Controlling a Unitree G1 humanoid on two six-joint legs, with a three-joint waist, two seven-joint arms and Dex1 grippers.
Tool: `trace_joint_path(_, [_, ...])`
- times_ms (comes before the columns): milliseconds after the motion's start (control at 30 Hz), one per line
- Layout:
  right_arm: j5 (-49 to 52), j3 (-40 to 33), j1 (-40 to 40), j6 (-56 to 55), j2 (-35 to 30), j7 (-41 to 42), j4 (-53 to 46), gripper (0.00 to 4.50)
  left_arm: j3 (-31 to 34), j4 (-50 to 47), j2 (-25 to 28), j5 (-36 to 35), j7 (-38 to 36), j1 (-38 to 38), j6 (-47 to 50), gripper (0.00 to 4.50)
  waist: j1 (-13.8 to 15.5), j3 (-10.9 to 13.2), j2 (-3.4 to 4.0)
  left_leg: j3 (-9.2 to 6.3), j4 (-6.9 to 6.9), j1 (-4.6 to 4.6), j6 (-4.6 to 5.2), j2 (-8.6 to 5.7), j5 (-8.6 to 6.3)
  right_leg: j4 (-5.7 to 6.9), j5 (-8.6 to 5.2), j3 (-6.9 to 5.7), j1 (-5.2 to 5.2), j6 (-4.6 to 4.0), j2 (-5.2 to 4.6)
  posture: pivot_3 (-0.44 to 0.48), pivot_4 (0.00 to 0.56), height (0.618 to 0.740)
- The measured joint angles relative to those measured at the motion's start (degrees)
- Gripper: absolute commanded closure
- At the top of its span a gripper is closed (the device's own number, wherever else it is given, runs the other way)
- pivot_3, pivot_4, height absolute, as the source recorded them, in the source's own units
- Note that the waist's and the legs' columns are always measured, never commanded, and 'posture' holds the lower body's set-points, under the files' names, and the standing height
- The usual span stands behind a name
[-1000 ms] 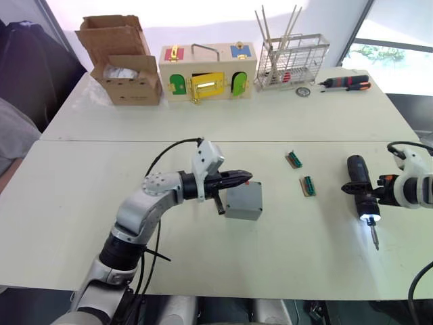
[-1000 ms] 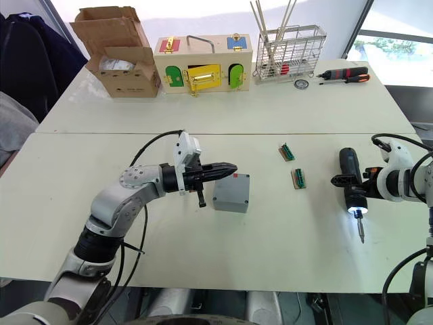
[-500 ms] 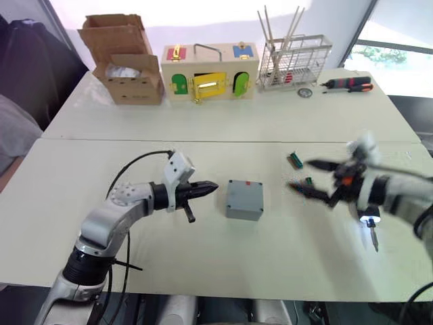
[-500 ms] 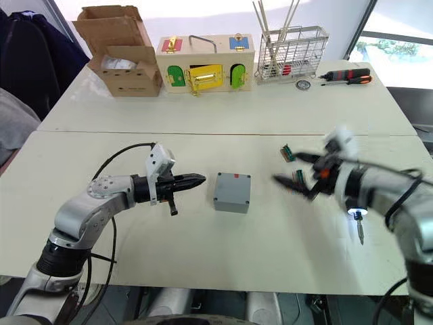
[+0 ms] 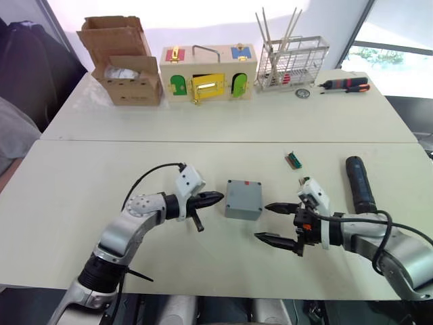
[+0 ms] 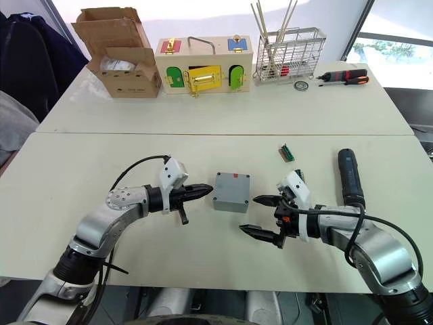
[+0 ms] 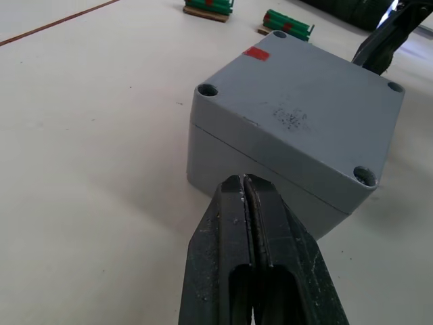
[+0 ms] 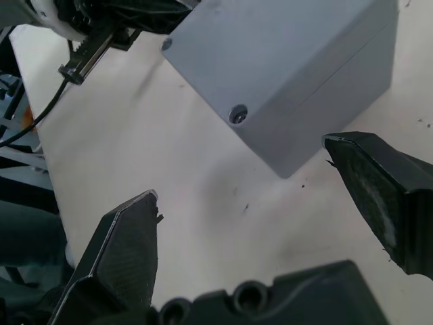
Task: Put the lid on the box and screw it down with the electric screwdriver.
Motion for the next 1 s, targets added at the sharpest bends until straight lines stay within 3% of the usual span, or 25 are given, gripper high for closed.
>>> trace_joint_path(467, [2.40, 1.46, 1.40, 5.39, 0.72, -1.25, -6.04, 0.02, -2.82, 16.06, -6.09, 5.68, -3.14, -9.76, -9.06, 4.50, -0.05, 0.00, -0.01, -0.02, 0.01, 0.00, 0.00, -0.03, 0.00, 0.00, 0.00, -0.03, 0.02, 0.00, 0.00, 0.000, 0.150, 0.730])
trace_joint_path(600, [1.52, -0.96, 1.34, 5.17, -3.05, -1.52, -6.69, 0.02, -2.08, 18.34, -5.85, 7.47, -1.50, -9.83, -10.95, 4.50, -0.13, 0.00, -0.01, -0.02, 0.01, 0.00, 0.00, -0.02, 0.00, 0.01, 0.00, -0.04, 0.00, 0.00, 0.01, 0.000, 0.150, 0.730])
trace_joint_path(767, [-2.99, -2.48, 0.11, 0.88, -7.95, 0.08, -1.82, 0.02, 2.42, 10.44, -1.38, 6.15, -0.44, -4.41, -7.55, 4.50, -0.32, 0.00, -0.01, 0.01, -0.02, 0.00, 0.00, 0.02, 0.00, 0.02, 0.00, -0.02, -0.03, 0.00, 0.03, 0.000, 0.150, 0.730])
trace_joint_path(1000, [-10.16, 1.79, -6.19, -9.13, -7.52, 4.35, 9.16, 0.02, 4.08, -3.32, 3.73, 1.52, -2.14, 4.85, 1.63, 4.50, -0.02, 0.00, -0.01, -0.01, 0.01, 0.00, 0.00, 0.02, 0.00, 0.01, 0.00, -0.02, 0.00, 0.00, 0.01, 0.000, 0.150, 0.730])
